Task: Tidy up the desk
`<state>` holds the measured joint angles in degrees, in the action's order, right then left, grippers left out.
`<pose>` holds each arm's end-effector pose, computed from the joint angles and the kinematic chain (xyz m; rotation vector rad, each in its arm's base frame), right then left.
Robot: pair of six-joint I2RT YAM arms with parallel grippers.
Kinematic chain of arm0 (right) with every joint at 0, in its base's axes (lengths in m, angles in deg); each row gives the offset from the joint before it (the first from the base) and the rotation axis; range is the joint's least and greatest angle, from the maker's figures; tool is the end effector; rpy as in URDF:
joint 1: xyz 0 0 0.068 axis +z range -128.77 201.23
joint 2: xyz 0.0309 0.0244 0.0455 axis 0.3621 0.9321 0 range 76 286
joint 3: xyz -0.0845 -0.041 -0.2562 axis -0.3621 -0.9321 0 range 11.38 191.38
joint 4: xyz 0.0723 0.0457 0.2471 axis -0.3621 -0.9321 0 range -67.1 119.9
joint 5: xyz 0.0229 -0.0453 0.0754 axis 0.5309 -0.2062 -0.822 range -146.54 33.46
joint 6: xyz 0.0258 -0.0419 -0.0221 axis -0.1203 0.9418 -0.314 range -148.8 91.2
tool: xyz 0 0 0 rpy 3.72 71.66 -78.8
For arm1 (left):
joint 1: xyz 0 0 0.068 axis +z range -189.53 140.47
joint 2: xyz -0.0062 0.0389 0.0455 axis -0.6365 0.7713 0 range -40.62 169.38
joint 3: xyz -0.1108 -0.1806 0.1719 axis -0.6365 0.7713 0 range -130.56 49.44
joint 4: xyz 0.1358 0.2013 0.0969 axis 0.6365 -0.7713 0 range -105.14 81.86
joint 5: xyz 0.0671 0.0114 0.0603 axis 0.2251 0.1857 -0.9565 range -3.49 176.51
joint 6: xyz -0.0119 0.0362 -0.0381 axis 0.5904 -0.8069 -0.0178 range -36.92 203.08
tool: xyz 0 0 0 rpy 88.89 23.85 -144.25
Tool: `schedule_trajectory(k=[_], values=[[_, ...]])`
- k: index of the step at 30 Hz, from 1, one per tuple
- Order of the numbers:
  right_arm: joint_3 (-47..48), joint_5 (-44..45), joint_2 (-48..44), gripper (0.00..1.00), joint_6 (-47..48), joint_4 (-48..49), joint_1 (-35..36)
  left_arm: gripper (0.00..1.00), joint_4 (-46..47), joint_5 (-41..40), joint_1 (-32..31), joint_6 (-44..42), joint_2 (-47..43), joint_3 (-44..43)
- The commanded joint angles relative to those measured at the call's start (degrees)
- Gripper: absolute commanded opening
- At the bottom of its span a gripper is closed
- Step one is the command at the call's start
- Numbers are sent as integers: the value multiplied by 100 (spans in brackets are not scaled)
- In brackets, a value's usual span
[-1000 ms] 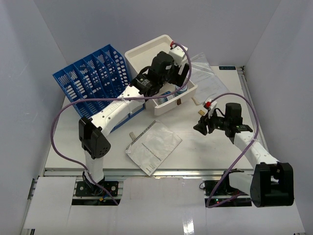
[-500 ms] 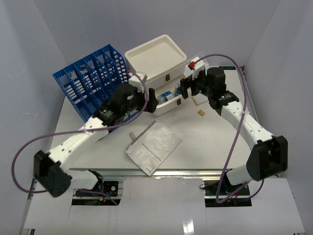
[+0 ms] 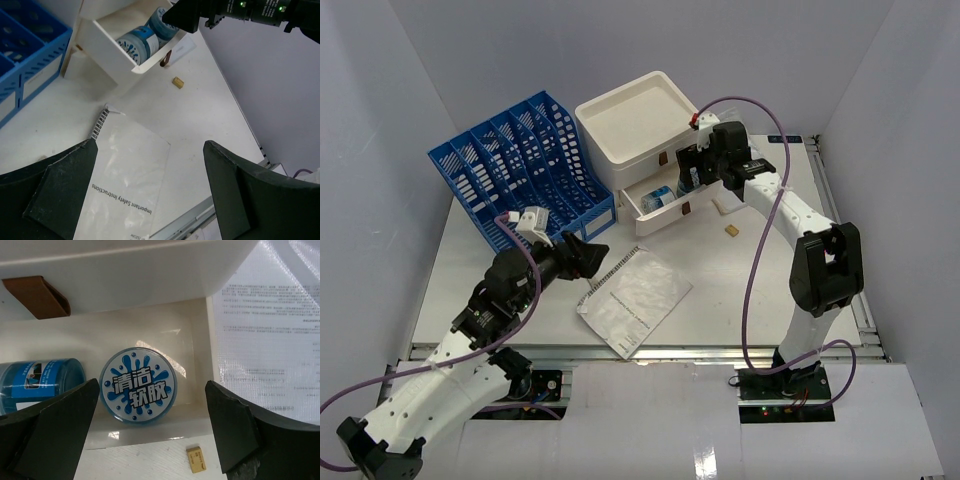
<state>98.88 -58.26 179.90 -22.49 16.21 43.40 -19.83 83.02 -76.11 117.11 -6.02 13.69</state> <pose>0.3980 0.1633 0.3032 -0.5346 2.0328 0.1984 0.1251 -0.0900 0.3083 -0.0055 1.8318 -0.8342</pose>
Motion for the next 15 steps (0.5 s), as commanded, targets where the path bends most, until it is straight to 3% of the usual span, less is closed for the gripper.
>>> schedule_trajectory(k=[1, 15], values=[[272, -57, 41, 91, -51, -188, 50, 98, -76, 79, 19, 501, -189, 188], [299, -449, 99, 94, 24, -253, 66, 98, 531, 579, 19, 810, 227, 494]])
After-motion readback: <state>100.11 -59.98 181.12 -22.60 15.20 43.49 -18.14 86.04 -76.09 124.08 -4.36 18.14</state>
